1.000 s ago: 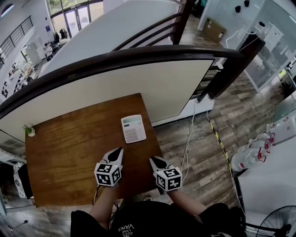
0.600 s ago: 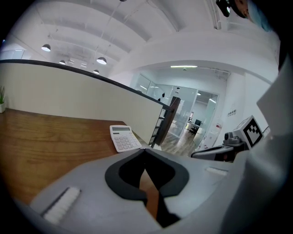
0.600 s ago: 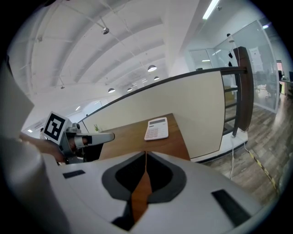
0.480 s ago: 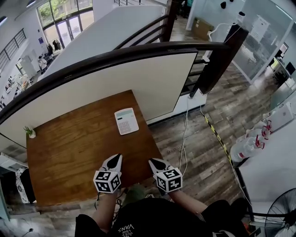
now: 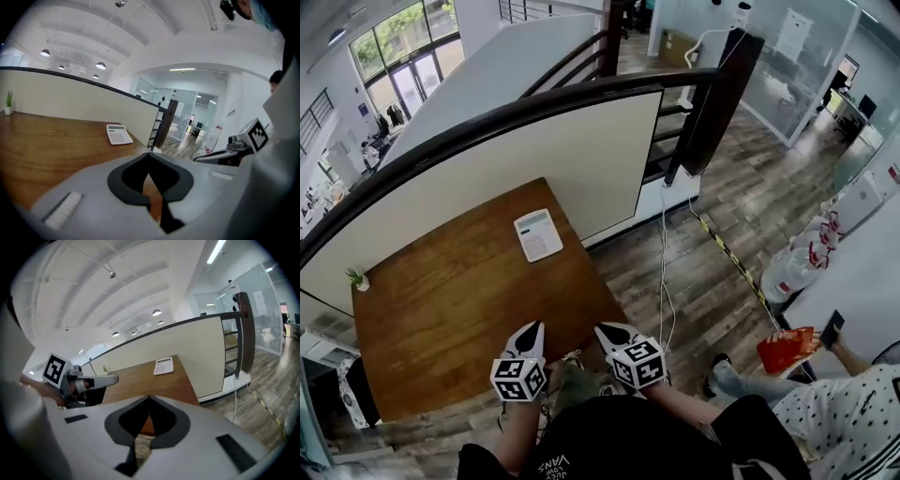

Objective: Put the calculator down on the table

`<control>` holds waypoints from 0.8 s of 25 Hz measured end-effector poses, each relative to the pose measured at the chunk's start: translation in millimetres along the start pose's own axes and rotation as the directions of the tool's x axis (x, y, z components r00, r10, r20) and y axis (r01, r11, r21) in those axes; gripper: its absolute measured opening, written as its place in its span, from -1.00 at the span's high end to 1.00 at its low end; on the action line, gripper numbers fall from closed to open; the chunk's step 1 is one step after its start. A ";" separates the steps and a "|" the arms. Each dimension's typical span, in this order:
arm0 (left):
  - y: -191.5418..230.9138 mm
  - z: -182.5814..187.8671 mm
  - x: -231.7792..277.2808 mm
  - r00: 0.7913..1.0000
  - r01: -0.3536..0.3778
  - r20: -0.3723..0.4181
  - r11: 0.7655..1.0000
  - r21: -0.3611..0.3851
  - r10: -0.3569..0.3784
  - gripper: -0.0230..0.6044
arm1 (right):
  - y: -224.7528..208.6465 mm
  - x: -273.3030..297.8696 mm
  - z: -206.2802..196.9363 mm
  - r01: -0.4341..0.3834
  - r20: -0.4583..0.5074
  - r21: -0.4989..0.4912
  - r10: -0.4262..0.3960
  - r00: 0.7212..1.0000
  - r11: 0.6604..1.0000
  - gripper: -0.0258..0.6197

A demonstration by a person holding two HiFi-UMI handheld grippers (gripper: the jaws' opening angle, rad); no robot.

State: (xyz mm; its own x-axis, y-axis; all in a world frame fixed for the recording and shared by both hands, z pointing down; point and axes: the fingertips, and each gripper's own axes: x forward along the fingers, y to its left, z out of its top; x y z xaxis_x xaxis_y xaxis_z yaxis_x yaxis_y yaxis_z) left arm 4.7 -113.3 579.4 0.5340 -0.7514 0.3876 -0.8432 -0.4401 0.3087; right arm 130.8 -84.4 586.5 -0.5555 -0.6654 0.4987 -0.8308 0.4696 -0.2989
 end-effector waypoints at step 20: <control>-20.6 -42.4 -58.9 0.999 -0.030 0.028 0.998 -0.049 0.031 0.89 | 33.6 -29.4 -33.0 -0.018 -0.009 -0.047 0.017 1.000 0.999 0.88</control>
State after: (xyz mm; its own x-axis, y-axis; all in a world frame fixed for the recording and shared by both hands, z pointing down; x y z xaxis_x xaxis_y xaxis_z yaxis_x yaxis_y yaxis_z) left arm -6.7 -39.1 587.0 0.5057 -0.7783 0.3722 -0.8547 -0.3933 0.3389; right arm 120.4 -29.9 588.6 -0.5696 -0.6516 0.5010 -0.8181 0.5084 -0.2689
